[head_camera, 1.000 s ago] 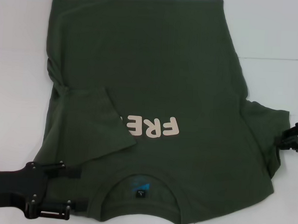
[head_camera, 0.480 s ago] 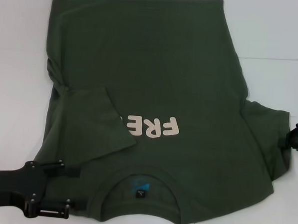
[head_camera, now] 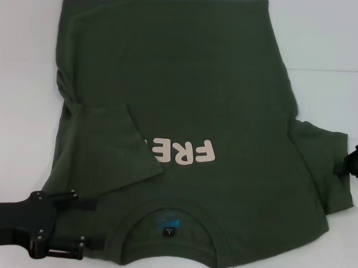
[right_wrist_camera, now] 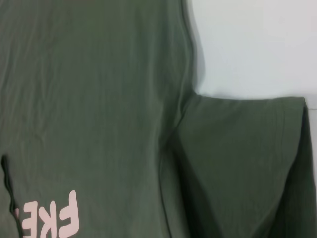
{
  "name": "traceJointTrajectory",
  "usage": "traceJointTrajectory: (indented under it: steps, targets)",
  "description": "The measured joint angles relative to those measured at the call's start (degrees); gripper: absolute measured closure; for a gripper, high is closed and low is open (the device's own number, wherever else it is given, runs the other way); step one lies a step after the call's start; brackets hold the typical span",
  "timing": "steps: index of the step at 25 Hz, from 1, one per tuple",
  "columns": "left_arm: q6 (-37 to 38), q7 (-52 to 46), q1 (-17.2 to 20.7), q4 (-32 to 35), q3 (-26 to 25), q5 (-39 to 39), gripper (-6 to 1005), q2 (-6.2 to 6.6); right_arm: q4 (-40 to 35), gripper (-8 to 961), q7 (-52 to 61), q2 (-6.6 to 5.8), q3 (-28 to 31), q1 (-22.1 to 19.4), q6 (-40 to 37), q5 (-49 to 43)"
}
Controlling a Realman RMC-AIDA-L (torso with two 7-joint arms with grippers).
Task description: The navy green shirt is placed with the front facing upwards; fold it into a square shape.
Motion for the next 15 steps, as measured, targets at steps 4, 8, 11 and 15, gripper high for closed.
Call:
traceJointTrajectory:
  steps: [4,8,11,15]
  targets:
    - [-0.1,0.0,-0.1,0.0,0.0,0.0,79,0.0,0.0,942,-0.2,0.0,0.0,0.0,-0.1,1.0]
    - [-0.2,0.0,-0.3,-0.5,0.0,0.0,79,0.11,0.1,939,-1.0,-0.27,0.0,-0.1,-0.5,3.9]
    - [-0.3,-0.1,-0.5,-0.6,0.0,0.0,79,0.18,0.3,936,-1.6,-0.39,0.0,-0.2,-0.5,5.1]
    - [-0.3,-0.2,-0.5,-0.6,0.0,0.0,79,0.24,0.3,932,-2.0,-0.44,0.0,-0.2,-0.5,5.9]
